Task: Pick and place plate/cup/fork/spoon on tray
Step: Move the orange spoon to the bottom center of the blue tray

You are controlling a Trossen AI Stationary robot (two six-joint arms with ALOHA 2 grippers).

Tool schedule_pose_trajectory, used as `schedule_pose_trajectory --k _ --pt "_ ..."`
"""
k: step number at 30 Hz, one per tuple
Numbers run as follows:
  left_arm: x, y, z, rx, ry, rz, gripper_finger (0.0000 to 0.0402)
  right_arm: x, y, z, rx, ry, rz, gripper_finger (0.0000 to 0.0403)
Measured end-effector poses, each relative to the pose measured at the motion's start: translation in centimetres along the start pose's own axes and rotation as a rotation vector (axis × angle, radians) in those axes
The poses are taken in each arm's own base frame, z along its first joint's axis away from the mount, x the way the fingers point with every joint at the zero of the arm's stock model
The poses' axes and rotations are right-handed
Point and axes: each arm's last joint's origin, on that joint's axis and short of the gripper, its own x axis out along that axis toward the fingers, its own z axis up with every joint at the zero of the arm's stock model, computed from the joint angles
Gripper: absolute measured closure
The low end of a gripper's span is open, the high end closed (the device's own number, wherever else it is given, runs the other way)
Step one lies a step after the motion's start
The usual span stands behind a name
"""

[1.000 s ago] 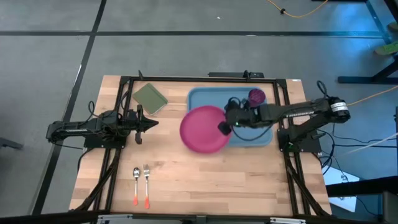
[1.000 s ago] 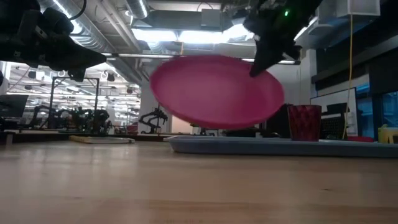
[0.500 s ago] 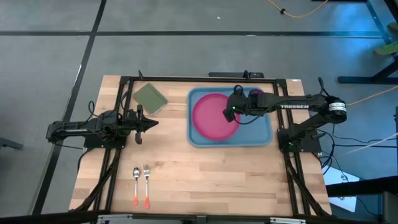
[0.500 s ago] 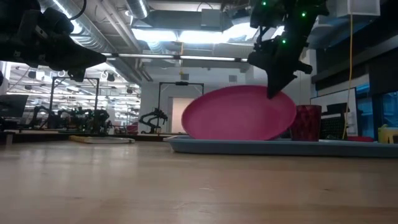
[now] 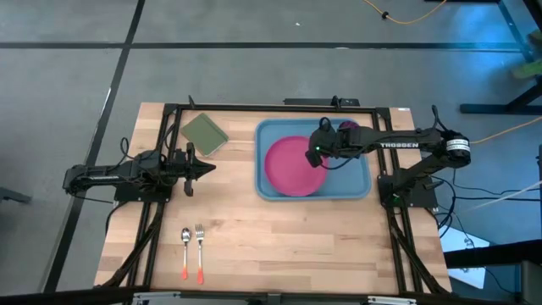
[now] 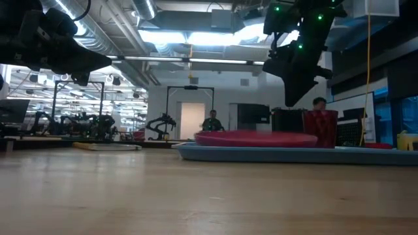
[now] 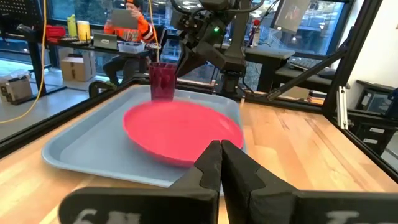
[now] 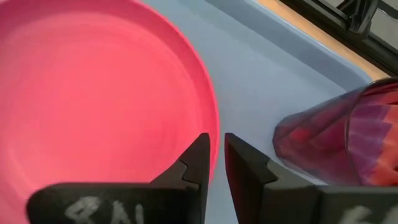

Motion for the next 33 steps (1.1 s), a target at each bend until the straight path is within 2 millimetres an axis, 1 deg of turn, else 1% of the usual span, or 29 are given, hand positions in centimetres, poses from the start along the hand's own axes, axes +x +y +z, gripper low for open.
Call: schedule_pose_trajectory --k 9,13,16,19,21,24,27,30,32,33 --pt "0.0 0.0 0.0 -0.002 0.000 0.000 0.0401 0.0 0.0 0.0 0.002 -0.004 0.003 0.0350" --pt "0.0 0.0 0.0 -0.002 0.000 0.000 0.0401 -0.3 0.5 0.8 0.016 -0.051 0.056 0.0350" --pt "0.0 0.0 0.0 -0.002 0.000 0.000 0.0401 -1.4 1.5 1.8 -0.020 -0.081 0.178 0.0350" --pt "0.0 0.0 0.0 -0.005 0.000 0.000 0.0401 -3.0 2.8 2.1 -0.076 -0.041 0.351 0.0350" --pt "0.0 0.0 0.0 -0.005 0.000 0.000 0.0401 -3.9 3.7 1.6 -0.134 0.017 0.472 0.0350" --pt "0.0 0.0 0.0 -0.005 0.000 -0.001 0.0401 -4.9 4.9 0.3 -0.218 0.093 0.601 0.0350" --pt "0.0 0.0 0.0 -0.005 0.000 0.000 0.0401 -5.8 5.9 -0.9 -0.225 0.171 0.696 0.0350" --pt "0.0 0.0 0.0 -0.005 0.000 0.000 0.0401 -6.5 6.6 -1.9 -0.189 0.241 0.743 0.0350" --pt "0.0 0.0 0.0 -0.003 0.000 0.001 0.0401 -7.0 7.2 -2.6 -0.151 0.224 0.722 0.0350" --pt "0.0 0.0 0.0 -0.003 0.000 0.001 0.0401 -7.2 7.6 -3.0 -0.185 0.199 0.720 0.0350"
